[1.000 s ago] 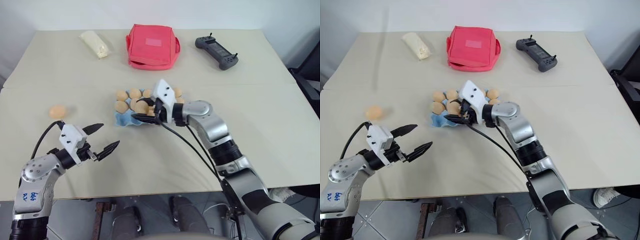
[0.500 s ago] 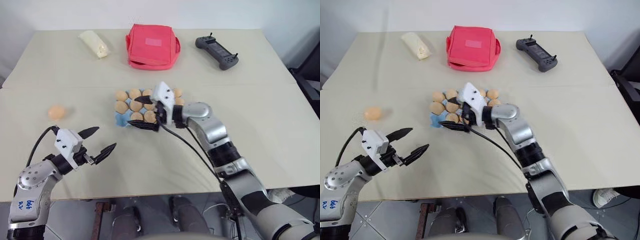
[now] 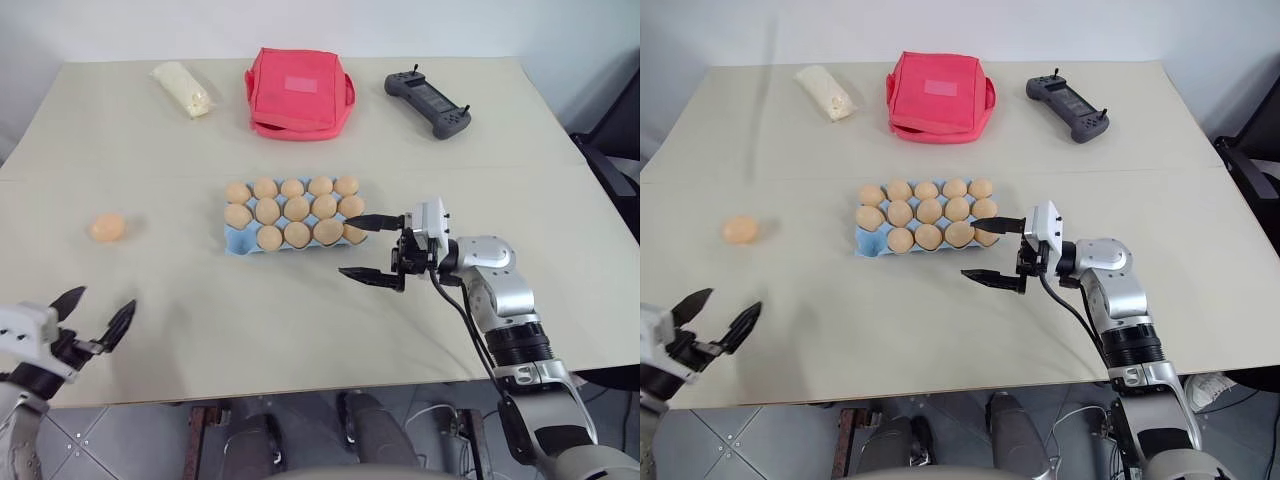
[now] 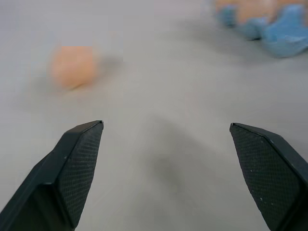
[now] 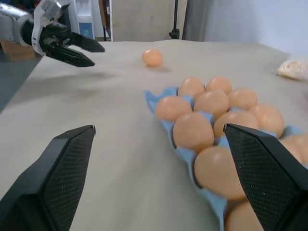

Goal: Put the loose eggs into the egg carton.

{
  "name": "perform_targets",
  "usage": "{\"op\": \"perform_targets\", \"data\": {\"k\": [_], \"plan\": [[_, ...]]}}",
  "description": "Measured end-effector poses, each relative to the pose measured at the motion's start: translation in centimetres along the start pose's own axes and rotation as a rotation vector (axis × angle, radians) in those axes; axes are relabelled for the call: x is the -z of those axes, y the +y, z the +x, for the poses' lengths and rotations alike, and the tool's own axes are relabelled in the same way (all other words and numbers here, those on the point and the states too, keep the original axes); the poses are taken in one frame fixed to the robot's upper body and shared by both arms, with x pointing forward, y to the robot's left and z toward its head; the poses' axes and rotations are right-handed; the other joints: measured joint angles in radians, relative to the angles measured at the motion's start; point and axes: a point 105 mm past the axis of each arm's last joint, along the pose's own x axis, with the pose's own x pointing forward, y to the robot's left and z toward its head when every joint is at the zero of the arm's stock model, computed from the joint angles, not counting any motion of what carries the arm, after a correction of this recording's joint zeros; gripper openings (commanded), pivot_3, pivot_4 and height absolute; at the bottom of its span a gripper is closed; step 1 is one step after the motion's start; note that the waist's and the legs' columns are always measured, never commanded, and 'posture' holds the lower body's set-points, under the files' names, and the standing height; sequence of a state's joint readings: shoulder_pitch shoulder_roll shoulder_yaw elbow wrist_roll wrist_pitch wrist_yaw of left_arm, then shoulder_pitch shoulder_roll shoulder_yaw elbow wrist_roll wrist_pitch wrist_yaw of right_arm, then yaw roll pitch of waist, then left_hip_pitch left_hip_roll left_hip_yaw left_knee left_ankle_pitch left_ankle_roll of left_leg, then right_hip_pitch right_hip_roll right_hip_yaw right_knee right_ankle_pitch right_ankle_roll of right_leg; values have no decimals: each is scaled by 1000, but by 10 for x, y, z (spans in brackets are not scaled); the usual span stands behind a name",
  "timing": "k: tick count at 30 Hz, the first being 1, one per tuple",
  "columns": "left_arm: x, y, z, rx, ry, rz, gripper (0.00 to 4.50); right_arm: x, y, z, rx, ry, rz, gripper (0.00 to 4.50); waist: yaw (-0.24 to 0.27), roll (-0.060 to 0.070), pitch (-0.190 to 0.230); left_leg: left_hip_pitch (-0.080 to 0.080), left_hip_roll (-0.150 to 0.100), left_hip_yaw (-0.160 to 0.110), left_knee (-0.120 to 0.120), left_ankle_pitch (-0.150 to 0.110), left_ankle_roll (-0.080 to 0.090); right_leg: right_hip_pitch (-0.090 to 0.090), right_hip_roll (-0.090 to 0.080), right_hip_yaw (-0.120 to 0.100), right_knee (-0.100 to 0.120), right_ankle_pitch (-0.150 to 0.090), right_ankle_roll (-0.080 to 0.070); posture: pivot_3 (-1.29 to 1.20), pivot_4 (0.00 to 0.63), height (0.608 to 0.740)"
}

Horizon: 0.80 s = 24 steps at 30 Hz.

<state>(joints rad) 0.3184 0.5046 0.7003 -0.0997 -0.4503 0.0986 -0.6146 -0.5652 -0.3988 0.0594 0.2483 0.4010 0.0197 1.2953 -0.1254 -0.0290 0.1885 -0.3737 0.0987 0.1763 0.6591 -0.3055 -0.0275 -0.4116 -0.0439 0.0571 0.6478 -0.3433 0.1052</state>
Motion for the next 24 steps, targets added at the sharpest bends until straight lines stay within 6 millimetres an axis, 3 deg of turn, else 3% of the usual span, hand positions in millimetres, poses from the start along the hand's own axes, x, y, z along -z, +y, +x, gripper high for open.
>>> {"op": "perform_targets", "data": {"k": [4, 8, 15, 24], "plan": [[4, 15, -9, -83, -11, -26, 4500, -4, -5, -12, 31, -9, -13, 4474, 1, 0, 0, 0, 0, 0, 0, -1, 1, 1, 0, 0, -1, 0, 0, 0, 150, 740], [1, 21, 0, -116, -46, -57, 4500, -5, -6, -15, 32, -12, -13, 4474, 9, -1, 0, 0, 0, 0, 0, -1, 2, 1, 0, -1, -1, 0, 0, 0, 150, 740], [-37, 23, 58, -80, -179, -79, 4500, -7, -5, -13, 41, -10, -14, 4474, 18, -1, -1, 0, -2, 0, 2, -1, 2, 2, 2, -2, 1, 0, 0, 0, 150, 740], [-49, 18, 138, -66, -122, -60, 4500, -8, -1, -7, 33, -13, -19, 4474, 16, -1, -1, 1, -2, 2, 4, 0, 0, -1, 4, -3, 6, 0, 1, 0, 150, 740]]}}
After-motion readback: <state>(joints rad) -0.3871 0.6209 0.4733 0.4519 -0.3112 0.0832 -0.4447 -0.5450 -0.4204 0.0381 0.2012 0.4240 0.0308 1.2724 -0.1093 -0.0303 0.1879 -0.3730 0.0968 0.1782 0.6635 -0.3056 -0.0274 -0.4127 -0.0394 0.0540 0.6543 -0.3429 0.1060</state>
